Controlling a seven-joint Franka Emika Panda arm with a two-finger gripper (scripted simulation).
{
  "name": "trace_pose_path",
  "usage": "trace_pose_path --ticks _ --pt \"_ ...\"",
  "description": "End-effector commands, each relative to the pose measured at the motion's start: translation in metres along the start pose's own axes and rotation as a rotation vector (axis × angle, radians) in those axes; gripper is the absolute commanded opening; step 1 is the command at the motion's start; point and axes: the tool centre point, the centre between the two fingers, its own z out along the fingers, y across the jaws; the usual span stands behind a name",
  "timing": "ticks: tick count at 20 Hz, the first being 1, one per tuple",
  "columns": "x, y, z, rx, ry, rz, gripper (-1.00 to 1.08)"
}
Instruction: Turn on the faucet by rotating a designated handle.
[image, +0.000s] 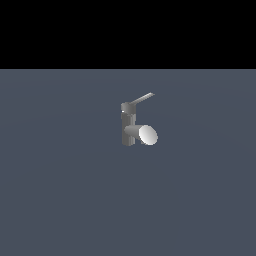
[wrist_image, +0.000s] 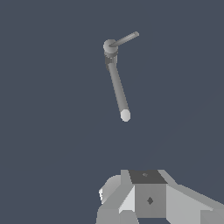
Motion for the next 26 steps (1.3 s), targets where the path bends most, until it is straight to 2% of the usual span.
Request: trace_pose_path --ticks 1,9,16,26 --pt "0.0 0.0 0.0 0.0 0.0 0.0 -1.0" --pt "-0.002 -0.017 0.01 0.003 -0.03 -0.068 -1.0" --pt "0.001 -0.018 0.01 0.005 -0.031 -0.06 -1.0" --pt "0.035 -0.018 0.017 0.032 -0.037 0.046 -1.0"
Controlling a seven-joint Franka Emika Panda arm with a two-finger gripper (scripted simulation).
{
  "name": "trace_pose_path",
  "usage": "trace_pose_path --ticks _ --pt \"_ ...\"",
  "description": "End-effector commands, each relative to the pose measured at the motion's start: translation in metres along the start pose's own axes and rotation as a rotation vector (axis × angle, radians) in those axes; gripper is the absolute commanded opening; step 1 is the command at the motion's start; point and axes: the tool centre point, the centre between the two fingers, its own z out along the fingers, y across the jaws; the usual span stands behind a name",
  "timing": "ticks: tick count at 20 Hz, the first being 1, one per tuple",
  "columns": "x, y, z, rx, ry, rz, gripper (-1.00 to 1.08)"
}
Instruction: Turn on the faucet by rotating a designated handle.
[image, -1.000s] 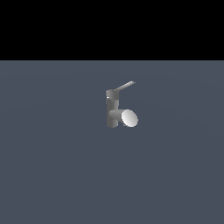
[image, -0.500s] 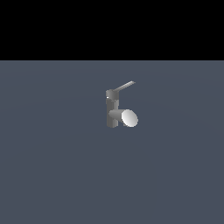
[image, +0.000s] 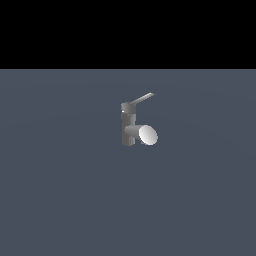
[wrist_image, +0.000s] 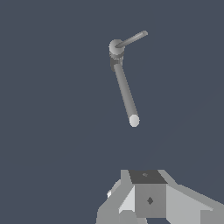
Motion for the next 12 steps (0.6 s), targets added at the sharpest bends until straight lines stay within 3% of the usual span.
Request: trace_pose_path --ticks 1,12 --pt "0.013 0.0 0.003 0.01 -0.002 0.04 -1.0" --pt "0.096 0.003 0.033 0.057 -0.02 0.312 -1.0"
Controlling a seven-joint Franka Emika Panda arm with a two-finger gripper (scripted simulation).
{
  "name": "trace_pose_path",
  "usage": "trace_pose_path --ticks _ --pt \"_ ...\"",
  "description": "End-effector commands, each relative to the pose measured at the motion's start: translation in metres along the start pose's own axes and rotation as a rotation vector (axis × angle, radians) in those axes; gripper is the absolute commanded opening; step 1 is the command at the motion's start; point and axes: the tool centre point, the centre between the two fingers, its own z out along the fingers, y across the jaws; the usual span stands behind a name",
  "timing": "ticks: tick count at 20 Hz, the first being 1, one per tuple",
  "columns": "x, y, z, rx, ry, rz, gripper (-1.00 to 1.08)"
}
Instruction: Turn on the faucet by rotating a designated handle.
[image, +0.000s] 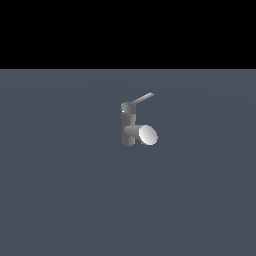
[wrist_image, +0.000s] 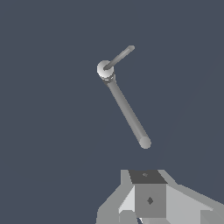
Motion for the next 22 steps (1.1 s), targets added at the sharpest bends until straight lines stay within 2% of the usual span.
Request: trace_pose_path --ticks 1,11,22 --pt "0.021 -0.004 0.01 0.009 -0.004 0.071 -1.0" --pt "0.1 -0.012 0.061 0.021 -0.014 0.355 -1.0" --pt "0.178 -0.011 0.138 0.002 -0.004 0.67 -1.0"
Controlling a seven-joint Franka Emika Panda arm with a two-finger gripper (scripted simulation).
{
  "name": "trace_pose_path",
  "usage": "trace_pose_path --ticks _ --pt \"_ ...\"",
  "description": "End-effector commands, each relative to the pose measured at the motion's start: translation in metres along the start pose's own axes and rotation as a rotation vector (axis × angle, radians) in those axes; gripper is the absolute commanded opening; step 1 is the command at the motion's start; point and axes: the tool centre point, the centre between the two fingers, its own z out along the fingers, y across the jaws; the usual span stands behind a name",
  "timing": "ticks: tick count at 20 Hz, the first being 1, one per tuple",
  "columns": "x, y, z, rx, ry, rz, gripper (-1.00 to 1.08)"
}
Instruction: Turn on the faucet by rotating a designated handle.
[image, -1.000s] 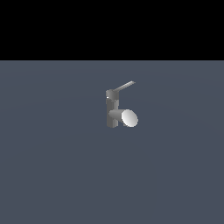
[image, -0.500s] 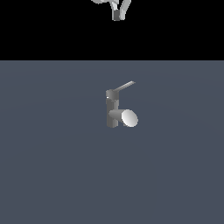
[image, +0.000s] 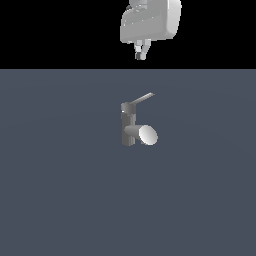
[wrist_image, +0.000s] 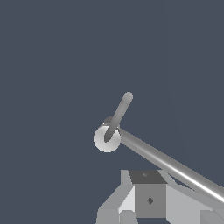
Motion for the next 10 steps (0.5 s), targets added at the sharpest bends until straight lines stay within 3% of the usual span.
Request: trace_pose_path --ticks 1,10 --pt "0.015 -0.009 0.02 -0.004 0.008 0.072 -1.0" --pt "0.059 -0.029 0.089 -0.022 0.047 0.298 -1.0"
